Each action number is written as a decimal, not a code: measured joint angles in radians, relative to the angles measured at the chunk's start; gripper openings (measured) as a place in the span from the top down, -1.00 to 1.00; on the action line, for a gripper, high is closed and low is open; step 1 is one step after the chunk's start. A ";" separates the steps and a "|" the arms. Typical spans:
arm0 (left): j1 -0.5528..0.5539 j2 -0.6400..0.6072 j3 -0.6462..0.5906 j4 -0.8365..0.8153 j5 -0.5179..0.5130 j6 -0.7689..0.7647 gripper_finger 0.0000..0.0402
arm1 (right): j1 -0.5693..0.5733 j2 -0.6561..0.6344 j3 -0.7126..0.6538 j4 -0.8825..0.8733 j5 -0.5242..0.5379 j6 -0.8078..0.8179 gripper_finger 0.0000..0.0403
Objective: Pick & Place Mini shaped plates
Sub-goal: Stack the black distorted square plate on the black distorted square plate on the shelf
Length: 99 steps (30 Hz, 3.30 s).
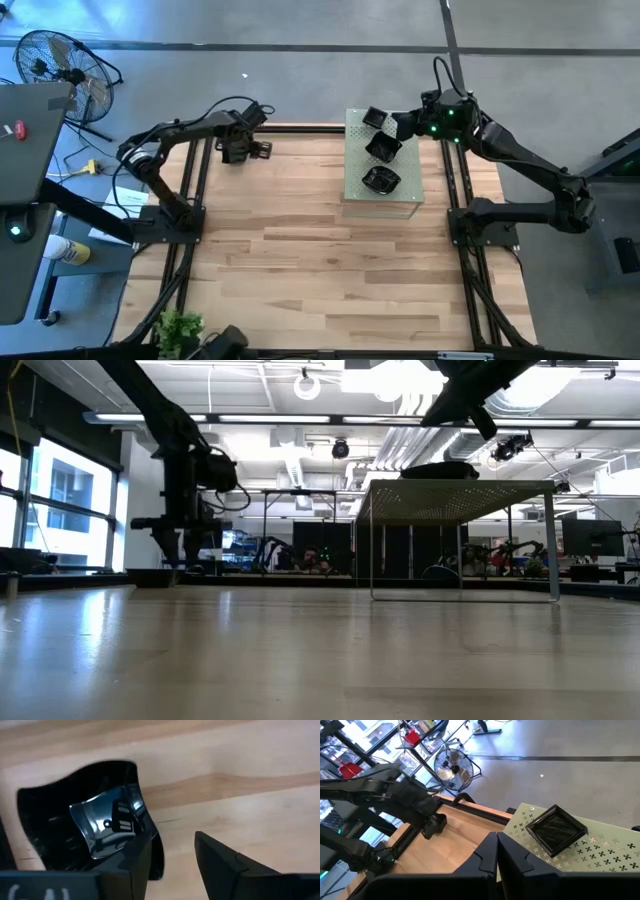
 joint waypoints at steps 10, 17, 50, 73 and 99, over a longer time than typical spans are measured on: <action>-0.010 0.046 0.000 -0.015 0.002 0.077 0.78 | 0.000 0.000 0.000 0.000 0.002 -0.008 0.99; -0.065 -0.040 0.001 -0.061 0.007 0.140 0.95 | 0.004 0.000 0.000 0.000 -0.008 -0.007 0.98; -0.751 -0.199 0.342 0.066 -0.289 0.821 1.00 | 0.327 0.564 0.621 -0.288 -0.062 0.201 0.45; -0.749 -0.198 0.342 0.043 -0.321 0.944 1.00 | 0.317 0.727 0.764 -0.411 -0.079 0.147 0.73; -0.748 -0.198 0.452 -0.006 -0.368 0.859 0.20 | 0.244 0.722 0.763 -0.416 -0.052 0.157 1.00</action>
